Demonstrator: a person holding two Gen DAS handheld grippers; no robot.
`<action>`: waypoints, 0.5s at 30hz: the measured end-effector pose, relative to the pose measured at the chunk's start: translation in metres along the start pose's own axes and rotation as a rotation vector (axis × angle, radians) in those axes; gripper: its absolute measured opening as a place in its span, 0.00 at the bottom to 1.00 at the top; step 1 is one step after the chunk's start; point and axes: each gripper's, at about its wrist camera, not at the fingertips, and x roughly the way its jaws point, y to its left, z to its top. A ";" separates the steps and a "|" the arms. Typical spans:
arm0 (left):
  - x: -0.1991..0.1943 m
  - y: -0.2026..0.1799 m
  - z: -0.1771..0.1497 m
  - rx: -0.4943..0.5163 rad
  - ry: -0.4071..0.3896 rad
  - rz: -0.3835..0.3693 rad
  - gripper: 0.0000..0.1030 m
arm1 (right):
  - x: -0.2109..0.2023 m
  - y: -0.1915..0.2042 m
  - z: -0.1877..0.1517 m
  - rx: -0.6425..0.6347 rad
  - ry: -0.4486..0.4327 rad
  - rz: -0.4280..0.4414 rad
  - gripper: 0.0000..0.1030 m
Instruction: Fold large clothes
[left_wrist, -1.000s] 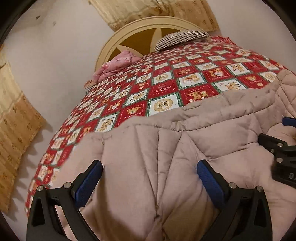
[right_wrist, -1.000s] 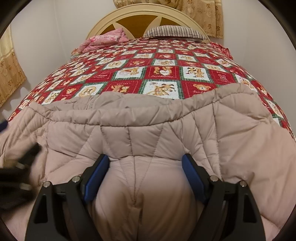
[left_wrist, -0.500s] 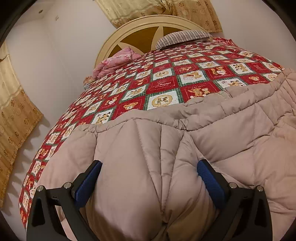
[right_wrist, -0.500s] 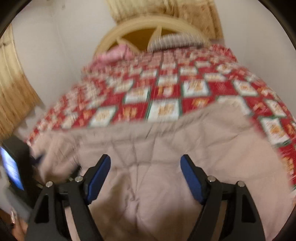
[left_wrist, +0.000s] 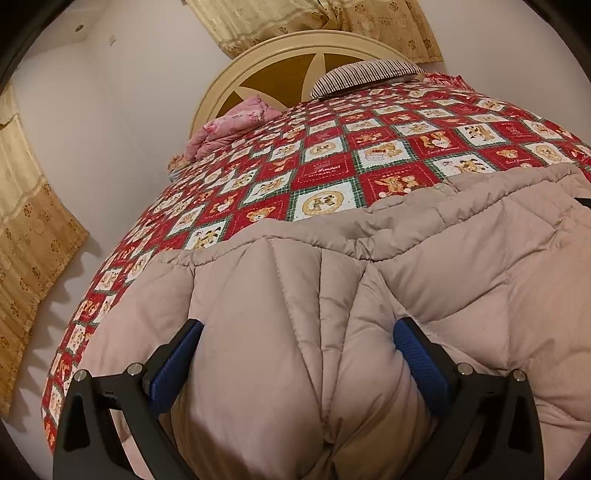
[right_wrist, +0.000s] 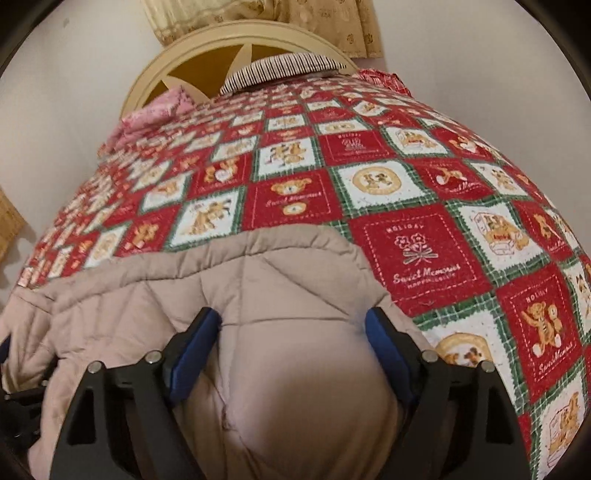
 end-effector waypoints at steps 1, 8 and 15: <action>0.000 0.002 0.001 -0.003 0.005 -0.007 0.99 | 0.002 -0.001 0.000 0.004 0.003 0.002 0.84; -0.034 0.038 0.015 -0.043 -0.034 -0.110 0.99 | -0.001 0.006 -0.008 -0.017 -0.002 -0.024 0.84; 0.003 0.103 0.014 -0.086 -0.038 0.058 0.99 | -0.001 0.006 -0.008 -0.019 -0.003 -0.028 0.84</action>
